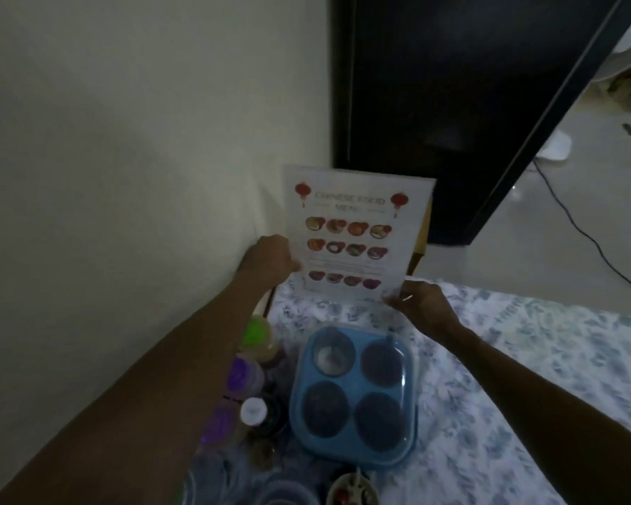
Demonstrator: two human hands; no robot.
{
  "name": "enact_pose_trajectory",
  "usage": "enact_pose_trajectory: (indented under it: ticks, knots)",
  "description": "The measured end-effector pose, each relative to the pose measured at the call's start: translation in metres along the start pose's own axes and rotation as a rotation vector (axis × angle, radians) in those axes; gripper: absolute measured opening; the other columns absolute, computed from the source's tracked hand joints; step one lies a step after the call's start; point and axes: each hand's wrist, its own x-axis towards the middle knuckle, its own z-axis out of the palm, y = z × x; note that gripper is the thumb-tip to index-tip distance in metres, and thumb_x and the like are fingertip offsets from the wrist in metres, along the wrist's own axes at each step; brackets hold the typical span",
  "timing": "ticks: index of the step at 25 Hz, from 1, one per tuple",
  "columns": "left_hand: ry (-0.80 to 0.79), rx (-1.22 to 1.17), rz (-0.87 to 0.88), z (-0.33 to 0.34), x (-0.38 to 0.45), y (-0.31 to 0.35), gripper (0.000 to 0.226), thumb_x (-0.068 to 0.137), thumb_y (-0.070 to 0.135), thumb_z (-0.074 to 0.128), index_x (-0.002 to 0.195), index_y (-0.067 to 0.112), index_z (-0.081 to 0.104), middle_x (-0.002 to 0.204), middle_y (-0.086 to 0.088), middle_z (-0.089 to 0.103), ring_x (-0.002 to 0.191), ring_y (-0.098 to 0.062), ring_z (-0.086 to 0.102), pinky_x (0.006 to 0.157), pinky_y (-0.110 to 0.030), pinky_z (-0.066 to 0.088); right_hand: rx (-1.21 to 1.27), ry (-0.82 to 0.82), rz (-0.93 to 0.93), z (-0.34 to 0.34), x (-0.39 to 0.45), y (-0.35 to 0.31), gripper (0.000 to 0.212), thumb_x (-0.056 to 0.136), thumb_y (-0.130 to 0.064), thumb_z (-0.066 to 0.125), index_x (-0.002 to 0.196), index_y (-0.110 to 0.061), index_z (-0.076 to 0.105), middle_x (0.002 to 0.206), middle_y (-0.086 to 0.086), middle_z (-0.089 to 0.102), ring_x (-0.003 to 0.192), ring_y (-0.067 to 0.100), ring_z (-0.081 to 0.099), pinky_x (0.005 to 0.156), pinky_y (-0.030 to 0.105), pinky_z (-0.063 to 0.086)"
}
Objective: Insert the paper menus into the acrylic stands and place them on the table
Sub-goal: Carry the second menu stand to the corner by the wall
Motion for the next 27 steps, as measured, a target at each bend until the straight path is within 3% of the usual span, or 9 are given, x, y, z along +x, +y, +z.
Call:
enact_pose_trajectory:
  ticks: [2,5,7,12,16,19,27]
  knots:
    - [0.008,-0.001,-0.015,0.004,0.005,-0.012,0.037,0.086,0.03,0.071,0.107,-0.001,0.069,0.104,-0.019,0.071,0.092,-0.032,0.068,0.078,-0.037,0.057,-0.047,0.008,0.01,0.018,0.017,-0.01,0.024,0.089,-0.02,0.072,0.111,-0.011,0.073,0.116,0.01,0.074,0.105,0.027,0.069,0.092,0.039,0.057]
    - [-0.03,-0.001,-0.073,0.005,0.009,-0.009,0.026,0.091,0.026,0.063,0.092,0.0,0.066,0.09,-0.015,0.067,0.07,-0.022,0.061,0.061,-0.03,0.049,-0.083,-0.013,-0.014,0.023,0.029,-0.019,0.025,0.09,-0.019,0.07,0.113,-0.008,0.072,0.12,0.014,0.072,0.104,0.029,0.068,0.089,0.036,0.054]
    - [-0.058,0.018,-0.13,0.008,0.015,-0.013,0.023,0.092,0.024,0.061,0.09,0.002,0.065,0.085,-0.013,0.064,0.067,-0.021,0.06,0.06,-0.031,0.05,-0.099,-0.057,-0.022,0.026,0.037,-0.024,0.028,0.092,-0.018,0.068,0.116,-0.005,0.07,0.125,0.015,0.069,0.111,0.034,0.066,0.091,0.037,0.053]
    - [-0.155,0.118,-0.161,0.026,0.013,-0.019,0.035,0.09,0.033,0.062,0.104,0.002,0.064,0.094,-0.016,0.068,0.083,-0.031,0.068,0.066,-0.031,0.054,-0.131,-0.084,-0.045,0.037,0.041,-0.033,0.031,0.091,-0.02,0.07,0.119,-0.006,0.07,0.126,0.015,0.069,0.114,0.034,0.066,0.093,0.038,0.052]
    - [-0.13,0.181,-0.099,0.042,0.014,-0.03,0.051,0.085,0.044,0.06,0.121,0.008,0.063,0.118,-0.014,0.067,0.105,-0.032,0.064,0.091,-0.041,0.054,-0.137,-0.107,0.027,0.039,0.044,-0.036,0.034,0.09,-0.021,0.071,0.121,-0.006,0.069,0.127,0.015,0.069,0.116,0.034,0.065,0.101,0.042,0.052]
    - [-0.152,0.177,-0.109,0.042,0.012,-0.03,0.055,0.085,0.049,0.059,0.124,0.01,0.062,0.12,-0.014,0.066,0.106,-0.032,0.063,0.093,-0.044,0.053,-0.173,-0.2,0.081,0.047,0.042,-0.033,0.038,0.086,-0.022,0.076,0.119,-0.005,0.069,0.123,0.017,0.071,0.114,0.032,0.066,0.101,0.039,0.053]
    - [-0.185,0.165,-0.078,0.038,0.009,-0.032,0.058,0.085,0.054,0.06,0.122,0.009,0.063,0.119,-0.014,0.067,0.104,-0.03,0.063,0.092,-0.042,0.053,-0.11,-0.18,0.09,0.05,0.032,-0.035,0.04,0.08,-0.02,0.081,0.118,-0.01,0.072,0.121,0.012,0.073,0.111,0.029,0.069,0.099,0.037,0.054]
